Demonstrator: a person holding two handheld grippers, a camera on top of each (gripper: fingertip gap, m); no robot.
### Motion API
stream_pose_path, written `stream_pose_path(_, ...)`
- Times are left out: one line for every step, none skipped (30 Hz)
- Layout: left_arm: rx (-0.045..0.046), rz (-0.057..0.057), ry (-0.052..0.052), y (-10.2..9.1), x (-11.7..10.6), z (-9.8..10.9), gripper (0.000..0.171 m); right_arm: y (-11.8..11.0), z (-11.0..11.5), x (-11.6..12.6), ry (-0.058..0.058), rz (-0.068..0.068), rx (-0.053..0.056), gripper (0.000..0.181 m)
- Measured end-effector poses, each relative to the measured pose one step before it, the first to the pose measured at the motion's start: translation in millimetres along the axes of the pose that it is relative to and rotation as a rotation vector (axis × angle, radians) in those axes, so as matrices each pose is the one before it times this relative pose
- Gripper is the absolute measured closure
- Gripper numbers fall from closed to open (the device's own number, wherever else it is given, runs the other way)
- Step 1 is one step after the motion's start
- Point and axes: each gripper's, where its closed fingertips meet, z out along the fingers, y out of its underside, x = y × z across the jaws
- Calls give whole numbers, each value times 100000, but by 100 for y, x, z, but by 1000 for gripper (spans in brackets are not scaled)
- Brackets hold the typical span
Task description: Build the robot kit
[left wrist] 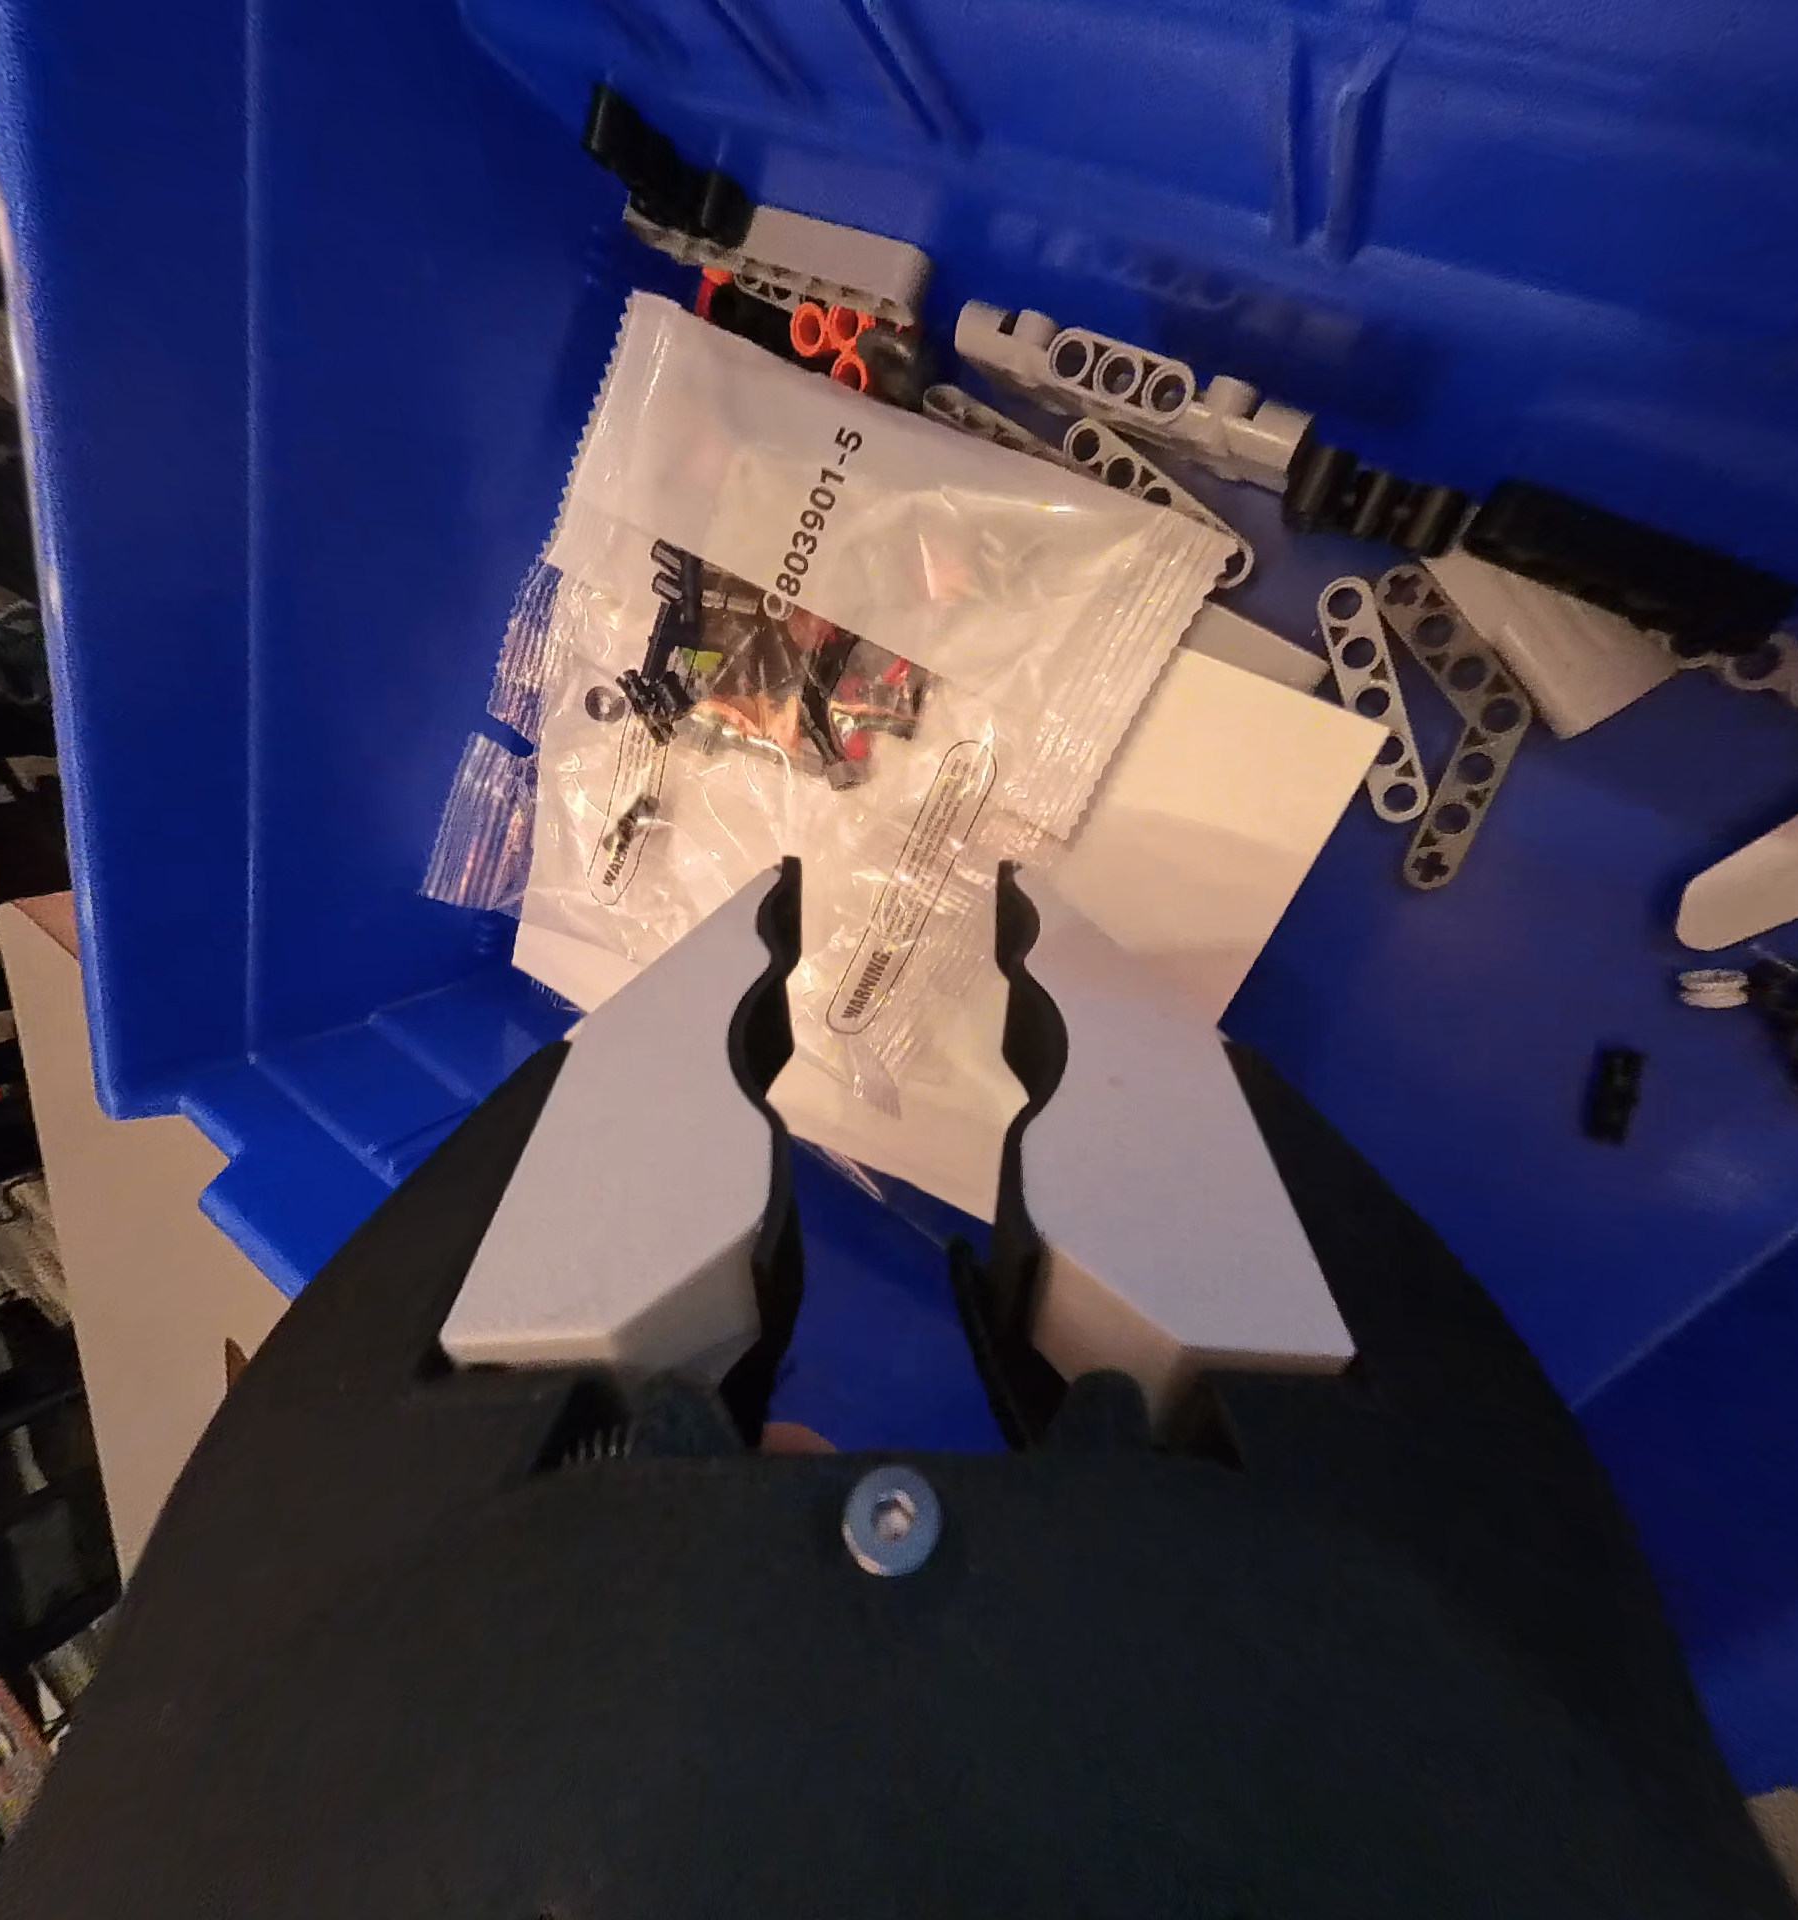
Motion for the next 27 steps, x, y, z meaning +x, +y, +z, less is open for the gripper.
stream_pose_path(170,595,363,-143,119,46,136,62,5,28,97,-235,-317,181)
stream_pose_path(-183,893,1541,-80,329,63,134,51,7,13,75,-171,-215,181)
stream_pose_path(-492,878,902,-39,247,40,133,-18,-3,19,5,52,114,181)
stream_pose_path(-351,826,607,-48,186,25,132,5,0,1,-116,126,98,181)
stream_pose_path(-434,149,671,-31,146,52,131,45,5,23,-16,-10,-147,181)
stream_pose_path(-402,50,970,-35,184,104,128,41,9,13,39,-4,-132,181)
stream_pose_path(-325,50,902,-46,194,157,122,-15,0,-22,-146,159,140,181)
stream_pose_path(-204,37,884,-59,201,137,117,-7,21,-49,-216,70,49,181)
stream_pose_path(76,-272,800,-84,162,41,117,36,19,-23,23,-276,-272,181)
stream_pose_path(372,-477,1246,-105,228,-72,116,41,19,-14,141,-410,-323,181)
stream_pose_path(582,-590,1655,-108,294,-120,115,4,0,-7,1,-137,-44,181)
stream_pose_path(170,-424,1381,-25,258,-125,113,-2,1,1,-81,133,91,181)
stream_pose_path(-559,-714,1233,109,221,-81,111,11,-3,8,14,-12,-20,181)
stream_pose_path(-1257,-1138,1317,225,215,2,109,15,0,27,91,-24,-69,181)
stream_pose_path(-1426,-948,776,258,125,85,107,9,10,7,-54,136,20,181)
stream_pose_path(-935,-575,-196,163,-41,150,108,17,26,-3,-85,91,17,181)
stream_pose_path(-555,-716,-433,76,-86,180,112,40,24,5,55,-129,-192,181)
stream_pose_path(73,-531,357,-38,60,84,120,38,15,-8,149,-273,-211,181)
stream_pose_path(-197,-9,-892,14,-114,17,125,-5,9,-12,44,-188,-75,181)
stream_pose_path(-387,-155,-245,50,6,-4,135,0,-12,-2,52,-153,-21,181)
stream_pose_path(389,307,97,-78,82,-20,154,3,-19,24,148,-152,-93,181)
stream_pose_path(617,1104,-256,-156,64,7,159,-12,-21,28,169,-100,-12,181)
stream_pose_path(501,691,-683,-142,-27,9,168,-13,-37,47,102,12,77,181)
stream_pose_path(339,130,-809,-121,-89,5,171,-6,-26,36,41,86,36,181)
stream_pose_path(284,207,-647,-67,-85,-69,171,4,-21,32,30,45,-11,181)
stream_pose_path(989,38,-829,-122,-151,-196,171,-15,-15,9,23,-13,-12,181)
stream_pose_path(1701,-535,-547,-176,-163,-332,171,-14,-13,-2,21,-95,-32,181)
